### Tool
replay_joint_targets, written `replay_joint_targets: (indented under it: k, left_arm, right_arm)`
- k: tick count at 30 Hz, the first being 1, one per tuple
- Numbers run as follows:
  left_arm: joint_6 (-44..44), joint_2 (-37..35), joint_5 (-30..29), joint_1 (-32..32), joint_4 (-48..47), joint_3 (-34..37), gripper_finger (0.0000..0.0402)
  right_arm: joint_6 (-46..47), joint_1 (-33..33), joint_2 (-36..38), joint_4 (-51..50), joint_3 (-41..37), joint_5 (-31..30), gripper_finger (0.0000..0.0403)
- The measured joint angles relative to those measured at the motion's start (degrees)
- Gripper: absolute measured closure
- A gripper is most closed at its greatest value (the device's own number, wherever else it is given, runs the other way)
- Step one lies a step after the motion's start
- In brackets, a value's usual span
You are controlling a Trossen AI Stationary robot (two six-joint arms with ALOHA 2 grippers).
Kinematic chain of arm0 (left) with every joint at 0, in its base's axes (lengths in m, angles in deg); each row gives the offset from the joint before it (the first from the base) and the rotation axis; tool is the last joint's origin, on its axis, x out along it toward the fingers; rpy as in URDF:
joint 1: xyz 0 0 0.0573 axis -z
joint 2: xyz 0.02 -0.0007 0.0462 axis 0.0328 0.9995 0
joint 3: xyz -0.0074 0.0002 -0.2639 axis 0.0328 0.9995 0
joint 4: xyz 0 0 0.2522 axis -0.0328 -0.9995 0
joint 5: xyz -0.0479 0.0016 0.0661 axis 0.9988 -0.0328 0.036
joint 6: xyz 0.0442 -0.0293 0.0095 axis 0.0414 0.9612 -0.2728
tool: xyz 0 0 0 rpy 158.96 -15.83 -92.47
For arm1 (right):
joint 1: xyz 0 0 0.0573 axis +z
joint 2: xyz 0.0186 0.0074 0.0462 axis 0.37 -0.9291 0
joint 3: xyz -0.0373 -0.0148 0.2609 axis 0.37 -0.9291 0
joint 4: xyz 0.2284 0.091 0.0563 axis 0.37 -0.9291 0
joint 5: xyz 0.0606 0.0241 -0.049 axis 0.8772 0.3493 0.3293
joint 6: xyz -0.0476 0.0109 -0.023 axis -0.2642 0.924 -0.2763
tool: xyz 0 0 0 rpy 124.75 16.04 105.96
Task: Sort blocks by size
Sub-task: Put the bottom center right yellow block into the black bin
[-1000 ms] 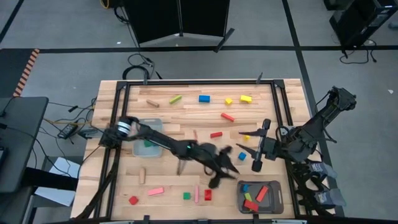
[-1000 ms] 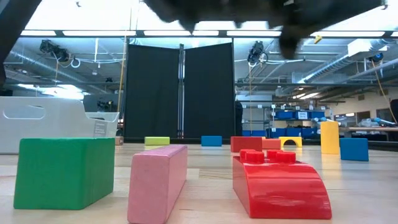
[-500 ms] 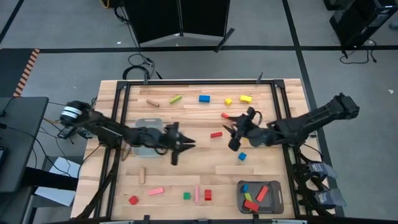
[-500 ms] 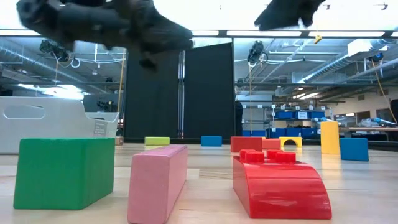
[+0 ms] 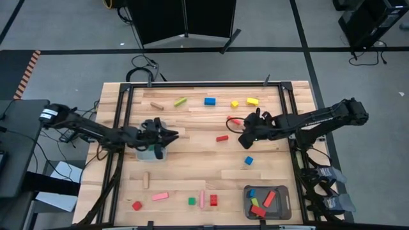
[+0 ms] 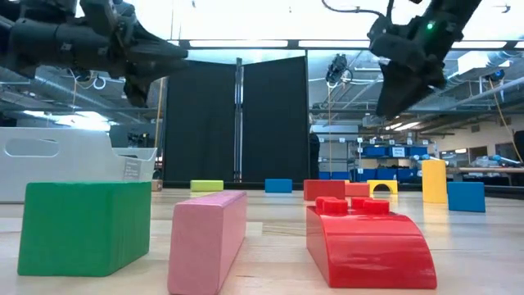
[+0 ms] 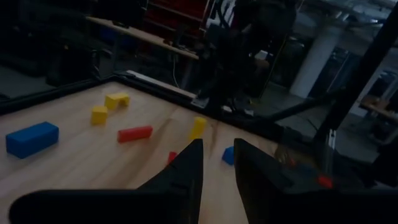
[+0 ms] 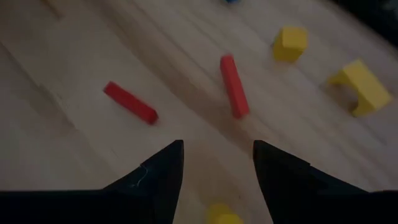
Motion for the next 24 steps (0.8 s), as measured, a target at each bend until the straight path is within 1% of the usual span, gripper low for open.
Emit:
replay_joint_targets:
  k: [2,8,12,16,24]
  left_arm:
    - [0.0,-1.4,-0.1,0.0,-0.3,0.6,0.0304]
    - [0.0,-1.9,-0.1,0.0,-1.8,0.7,0.0304]
    - [0.0,-1.9,-0.1,0.0,-1.9,0.7,0.0304]
    - [0.0,-1.9,0.0,0.0,-2.1,0.7,0.0305]
    - [0.0,-1.9,0.0,0.0,-2.2,0.7,0.0305]
  right_arm:
    - [1.1,-0.7,-0.2,-1.2,0.0,2.1,0.0198]
    - [2.6,-1.3,-0.4,-4.7,0.0,8.9,0.0194]
    - [4.1,-1.2,-1.6,-8.7,0.0,11.4,0.0179]
    - [4.2,-1.4,-3.6,-9.7,0.0,14.3,0.0154]
    - [3.4,-2.2,-9.3,-9.8,0.0,14.5,0.0105]
